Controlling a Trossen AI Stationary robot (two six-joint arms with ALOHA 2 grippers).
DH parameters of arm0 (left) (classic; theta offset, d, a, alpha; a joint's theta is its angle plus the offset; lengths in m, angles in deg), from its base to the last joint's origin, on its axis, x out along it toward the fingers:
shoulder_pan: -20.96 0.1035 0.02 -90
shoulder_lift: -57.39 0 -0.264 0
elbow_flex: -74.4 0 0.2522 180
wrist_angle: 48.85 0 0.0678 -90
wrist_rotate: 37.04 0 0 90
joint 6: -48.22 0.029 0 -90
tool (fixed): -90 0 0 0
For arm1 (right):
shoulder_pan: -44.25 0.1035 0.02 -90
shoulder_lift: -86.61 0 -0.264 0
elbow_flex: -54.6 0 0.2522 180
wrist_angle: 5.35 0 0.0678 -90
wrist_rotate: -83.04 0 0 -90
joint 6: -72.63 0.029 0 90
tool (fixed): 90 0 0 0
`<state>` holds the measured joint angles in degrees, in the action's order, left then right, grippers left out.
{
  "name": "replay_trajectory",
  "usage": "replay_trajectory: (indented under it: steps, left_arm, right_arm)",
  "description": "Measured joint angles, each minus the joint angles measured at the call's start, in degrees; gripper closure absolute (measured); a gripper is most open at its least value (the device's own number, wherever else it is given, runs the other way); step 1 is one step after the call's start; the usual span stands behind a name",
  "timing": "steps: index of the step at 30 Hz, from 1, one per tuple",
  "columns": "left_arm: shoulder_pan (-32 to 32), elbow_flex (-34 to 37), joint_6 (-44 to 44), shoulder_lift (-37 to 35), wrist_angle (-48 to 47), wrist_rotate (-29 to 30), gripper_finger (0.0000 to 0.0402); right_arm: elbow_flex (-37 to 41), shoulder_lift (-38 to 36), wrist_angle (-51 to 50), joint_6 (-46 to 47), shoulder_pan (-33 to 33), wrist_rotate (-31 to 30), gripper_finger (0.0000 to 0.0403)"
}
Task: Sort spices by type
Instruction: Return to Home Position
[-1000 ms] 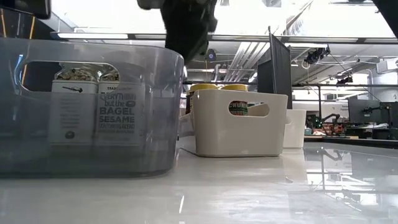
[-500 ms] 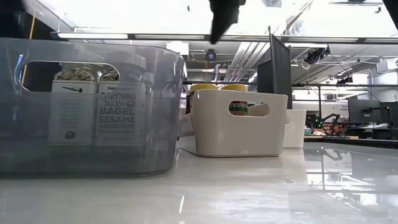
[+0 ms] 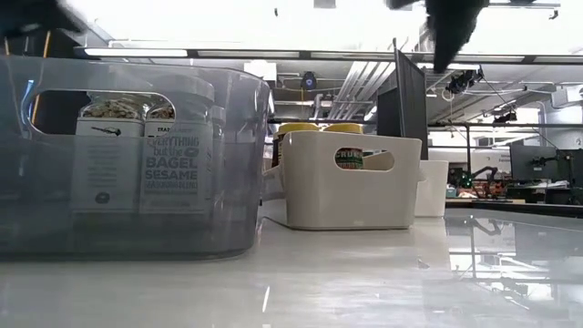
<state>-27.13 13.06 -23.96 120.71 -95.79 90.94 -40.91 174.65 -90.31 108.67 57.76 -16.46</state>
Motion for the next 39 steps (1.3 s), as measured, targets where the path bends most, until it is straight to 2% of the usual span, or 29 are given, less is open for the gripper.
replay_trajectory:
  steps: [5,10,14,18,23,27,28,33,36,39]
  left_arm:
    - [9.11,-0.04,19.01,-12.15,1.54,-0.73,0.0083]
    - [19.35,-0.04,32.43,-21.37,-3.29,-1.66,0.0085]
    - [24.26,1.18,36.91,-27.26,-6.95,-1.17,0.0108]
    - [25.76,9.67,40.52,-36.26,3.87,-2.14,0.0156]
    - [25.79,25.42,41.09,-47.05,21.37,-5.54,0.0263]
    - [26.19,35.14,41.88,-53.42,31.09,-6.63,0.0374]
    - [26.59,36.97,42.29,-54.93,32.72,-6.78,0.0387]
    - [30.15,41.03,44.81,-60.89,34.41,-9.82,0.0392]
    - [33.54,41.55,46.15,-63.24,35.20,-13.98,0.0399]
    - [37.37,41.76,46.34,-62.63,36.15,-19.42,0.0401]
  right_arm:
    - [10.79,-15.02,10.27,12.57,0.13,-1.18,0.0403]
    - [16.61,-23.46,19.30,20.98,1.15,-1.31,0.0403]
    - [19.11,-24.87,22.67,25.08,2.03,-1.44,0.0403]
    - [21.04,-24.17,25.05,27.11,2.02,-0.89,0.0403]
    - [22.03,-23.89,26.39,29.60,1.53,-0.48,0.0403]
    - [22.03,-24.32,26.37,31.05,1.10,-0.48,0.0403]
    - [22.03,-24.45,26.37,31.05,1.08,-0.48,0.0403]
    - [22.03,-24.99,24.86,31.02,1.10,-0.23,0.0403]
    - [22.03,-25.84,22.36,30.56,1.10,0.68,0.0403]
    - [22.03,-27.23,19.64,29.66,1.10,0.90,0.0403]
